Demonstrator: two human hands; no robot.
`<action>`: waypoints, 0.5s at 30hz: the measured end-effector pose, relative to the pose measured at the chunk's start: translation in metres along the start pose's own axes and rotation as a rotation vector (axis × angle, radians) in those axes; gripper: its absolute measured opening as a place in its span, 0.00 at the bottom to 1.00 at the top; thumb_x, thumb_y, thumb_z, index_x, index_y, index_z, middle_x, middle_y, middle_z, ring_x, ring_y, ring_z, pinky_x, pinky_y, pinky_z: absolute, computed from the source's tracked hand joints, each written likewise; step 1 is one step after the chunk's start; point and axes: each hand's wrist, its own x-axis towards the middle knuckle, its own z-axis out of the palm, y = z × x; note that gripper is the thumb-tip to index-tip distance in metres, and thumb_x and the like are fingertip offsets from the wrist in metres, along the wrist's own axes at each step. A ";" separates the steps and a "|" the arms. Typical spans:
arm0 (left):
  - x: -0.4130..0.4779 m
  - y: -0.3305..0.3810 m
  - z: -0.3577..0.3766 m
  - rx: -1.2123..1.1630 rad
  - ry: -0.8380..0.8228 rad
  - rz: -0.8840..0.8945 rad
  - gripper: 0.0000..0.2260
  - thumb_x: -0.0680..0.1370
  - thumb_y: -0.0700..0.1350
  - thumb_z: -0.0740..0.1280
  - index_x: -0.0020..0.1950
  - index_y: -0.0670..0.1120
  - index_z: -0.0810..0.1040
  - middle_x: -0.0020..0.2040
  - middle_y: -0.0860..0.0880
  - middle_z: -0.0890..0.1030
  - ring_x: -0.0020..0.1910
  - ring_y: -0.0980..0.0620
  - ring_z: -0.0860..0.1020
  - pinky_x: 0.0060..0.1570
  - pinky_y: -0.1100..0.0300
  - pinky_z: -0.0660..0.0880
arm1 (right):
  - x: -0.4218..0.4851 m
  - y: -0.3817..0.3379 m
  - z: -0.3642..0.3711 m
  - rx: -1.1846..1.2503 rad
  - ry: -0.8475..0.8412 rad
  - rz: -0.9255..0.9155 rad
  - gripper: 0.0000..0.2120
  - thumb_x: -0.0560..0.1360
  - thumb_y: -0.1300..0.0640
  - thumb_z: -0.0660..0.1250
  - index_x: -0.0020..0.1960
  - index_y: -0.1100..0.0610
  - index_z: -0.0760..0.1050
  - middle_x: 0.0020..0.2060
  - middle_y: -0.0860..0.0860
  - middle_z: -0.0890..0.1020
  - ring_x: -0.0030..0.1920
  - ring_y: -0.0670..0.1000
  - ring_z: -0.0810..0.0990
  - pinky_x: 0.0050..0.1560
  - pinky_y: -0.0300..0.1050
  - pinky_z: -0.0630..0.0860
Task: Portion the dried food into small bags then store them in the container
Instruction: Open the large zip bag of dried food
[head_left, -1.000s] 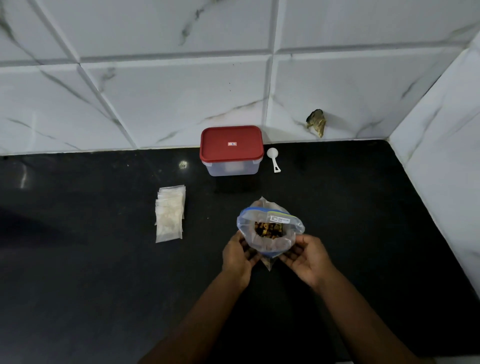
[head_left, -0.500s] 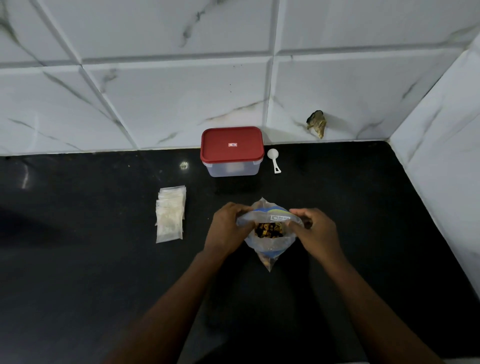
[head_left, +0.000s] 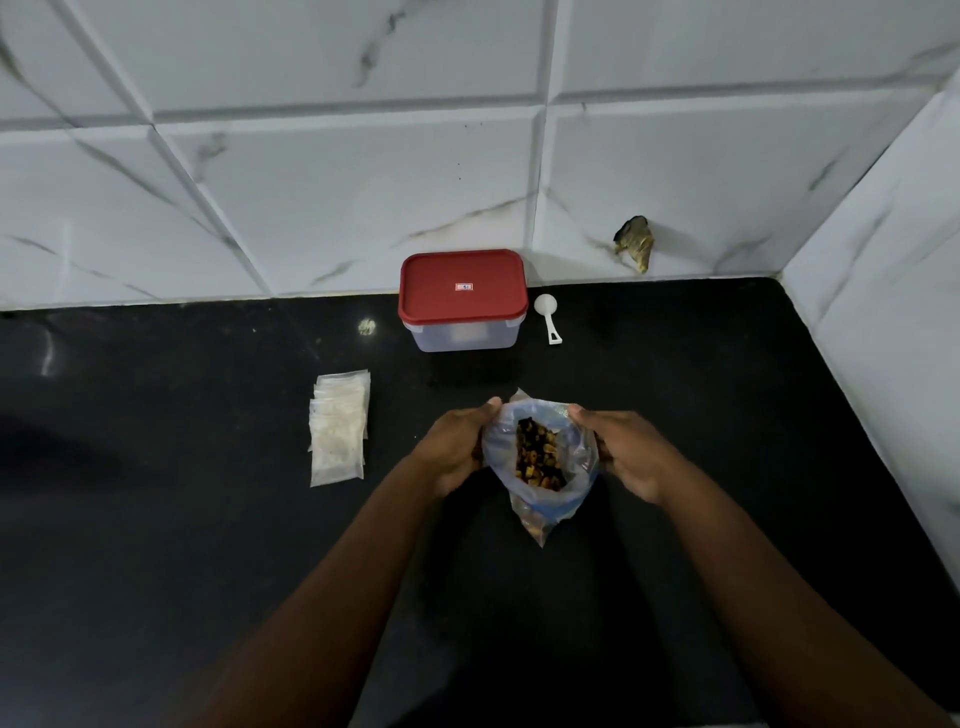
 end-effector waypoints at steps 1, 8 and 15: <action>0.002 0.002 0.001 -0.094 0.008 -0.054 0.14 0.84 0.47 0.64 0.65 0.42 0.80 0.62 0.40 0.83 0.64 0.43 0.81 0.62 0.45 0.79 | 0.001 -0.001 0.001 0.093 -0.027 0.047 0.13 0.81 0.49 0.66 0.58 0.57 0.82 0.52 0.56 0.87 0.56 0.56 0.84 0.60 0.55 0.79; 0.008 -0.014 0.010 -0.395 0.033 -0.163 0.16 0.83 0.45 0.66 0.69 0.39 0.78 0.66 0.34 0.80 0.66 0.37 0.78 0.56 0.40 0.78 | 0.018 0.008 0.015 0.425 0.024 0.272 0.13 0.83 0.54 0.64 0.59 0.61 0.80 0.55 0.63 0.84 0.58 0.61 0.83 0.62 0.61 0.78; 0.015 -0.023 0.013 -0.291 0.201 -0.100 0.14 0.81 0.51 0.70 0.58 0.42 0.81 0.59 0.38 0.83 0.59 0.40 0.81 0.62 0.42 0.78 | 0.023 0.017 0.019 0.255 0.185 0.195 0.18 0.80 0.42 0.65 0.57 0.56 0.80 0.53 0.57 0.85 0.53 0.57 0.84 0.57 0.57 0.81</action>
